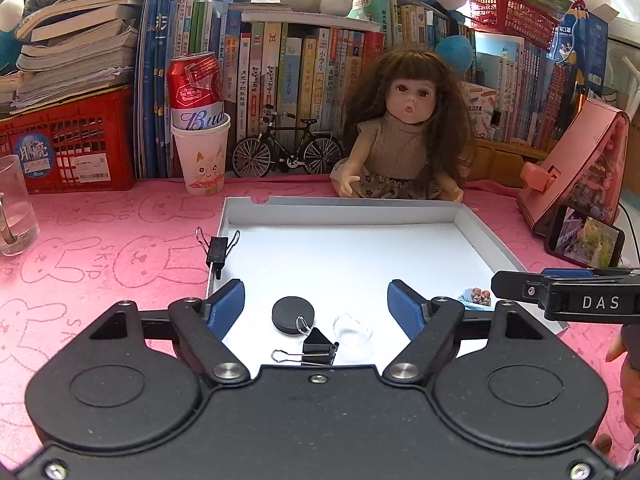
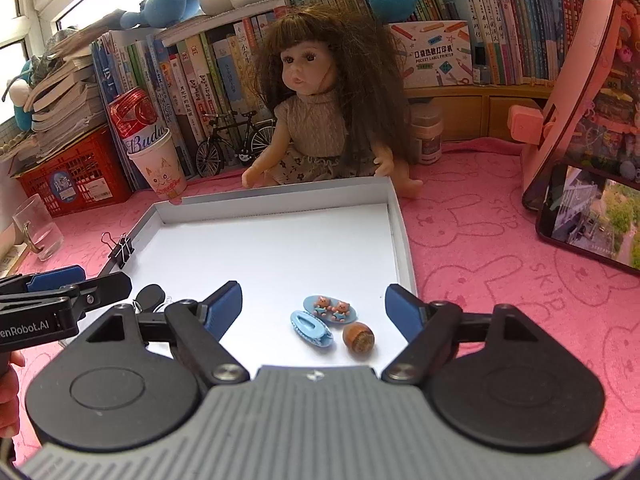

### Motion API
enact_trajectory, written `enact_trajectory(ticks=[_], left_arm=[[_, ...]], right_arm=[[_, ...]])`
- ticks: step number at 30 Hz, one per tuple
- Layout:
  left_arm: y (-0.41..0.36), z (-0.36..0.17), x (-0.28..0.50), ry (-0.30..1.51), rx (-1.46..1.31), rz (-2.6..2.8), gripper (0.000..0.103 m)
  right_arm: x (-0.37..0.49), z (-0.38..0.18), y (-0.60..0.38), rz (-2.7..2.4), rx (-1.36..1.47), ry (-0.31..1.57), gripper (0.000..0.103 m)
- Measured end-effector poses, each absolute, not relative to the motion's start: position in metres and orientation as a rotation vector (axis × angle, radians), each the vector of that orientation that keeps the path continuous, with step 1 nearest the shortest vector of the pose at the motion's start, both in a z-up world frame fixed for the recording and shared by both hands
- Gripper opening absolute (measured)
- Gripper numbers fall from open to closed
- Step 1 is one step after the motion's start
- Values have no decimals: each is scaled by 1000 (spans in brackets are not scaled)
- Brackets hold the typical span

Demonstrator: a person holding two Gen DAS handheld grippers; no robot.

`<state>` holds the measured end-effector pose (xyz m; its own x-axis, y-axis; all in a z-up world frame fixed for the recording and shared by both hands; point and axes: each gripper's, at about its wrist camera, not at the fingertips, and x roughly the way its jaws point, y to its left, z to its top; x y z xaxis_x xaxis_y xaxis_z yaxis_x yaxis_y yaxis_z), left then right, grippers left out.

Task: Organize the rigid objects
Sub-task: 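Carry the black lid and blue figurine clip into the white tray and open both tools, then lift both open tools up and back out of the tray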

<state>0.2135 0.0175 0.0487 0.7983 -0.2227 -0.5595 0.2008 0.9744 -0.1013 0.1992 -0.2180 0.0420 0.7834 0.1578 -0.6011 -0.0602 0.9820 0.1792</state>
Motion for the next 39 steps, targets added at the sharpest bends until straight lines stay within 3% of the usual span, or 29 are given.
enact_trajectory(ticks=[39], left_arm=[[22, 35, 123, 587, -4, -268, 80]], right_arm=[[121, 43, -197, 112, -11, 579, 95]])
